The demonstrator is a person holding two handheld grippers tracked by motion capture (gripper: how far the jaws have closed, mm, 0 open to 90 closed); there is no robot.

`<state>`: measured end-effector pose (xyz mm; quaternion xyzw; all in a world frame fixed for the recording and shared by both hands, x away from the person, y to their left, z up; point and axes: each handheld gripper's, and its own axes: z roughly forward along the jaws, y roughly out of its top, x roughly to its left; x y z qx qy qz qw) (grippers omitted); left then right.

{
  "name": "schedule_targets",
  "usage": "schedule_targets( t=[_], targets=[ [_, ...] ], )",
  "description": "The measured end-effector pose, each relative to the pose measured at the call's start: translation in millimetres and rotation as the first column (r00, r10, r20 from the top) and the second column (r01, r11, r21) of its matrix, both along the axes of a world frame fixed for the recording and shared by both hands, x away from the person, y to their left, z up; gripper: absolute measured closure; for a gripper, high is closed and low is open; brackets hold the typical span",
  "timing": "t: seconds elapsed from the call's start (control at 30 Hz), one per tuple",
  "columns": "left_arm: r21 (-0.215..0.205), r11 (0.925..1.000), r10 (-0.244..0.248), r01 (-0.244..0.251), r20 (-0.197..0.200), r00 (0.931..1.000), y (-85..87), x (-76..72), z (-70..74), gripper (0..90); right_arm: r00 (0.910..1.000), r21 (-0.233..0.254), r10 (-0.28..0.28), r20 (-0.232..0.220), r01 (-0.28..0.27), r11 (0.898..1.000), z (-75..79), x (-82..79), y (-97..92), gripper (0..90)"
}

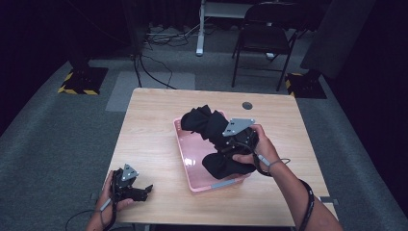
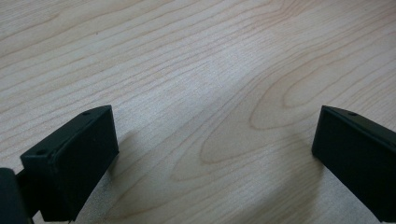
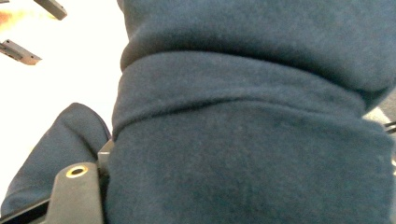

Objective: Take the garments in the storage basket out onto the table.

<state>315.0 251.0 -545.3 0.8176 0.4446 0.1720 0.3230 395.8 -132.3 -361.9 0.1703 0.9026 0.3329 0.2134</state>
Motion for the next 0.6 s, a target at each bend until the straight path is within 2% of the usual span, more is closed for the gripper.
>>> schedule_targets(
  t=[0.17, 0.33, 0.6],
  targets=[
    [-0.001, 1.0, 0.0, 0.0, 0.0, 1.0, 0.0, 0.0, 0.0, 0.0, 0.9998, 0.007, -0.009, 0.017, 0.008, 1.0, 7.7, -4.9, -12.2, 27.3],
    [-0.001, 1.0, 0.0, 0.0, 0.0, 1.0, 0.0, 0.0, 0.0, 0.0, 0.999, 0.021, -0.035, 0.028, 0.035, 0.999, 15.2, -9.7, -32.1, 27.3],
    [-0.001, 1.0, 0.001, -0.001, 0.0, 1.0, -0.1, -0.1, 0.0, 0.0, 0.9972, 0.026, -0.066, 0.036, 0.065, 0.998, 19.6, -17.7, -58.8, 27.2]
  ],
)
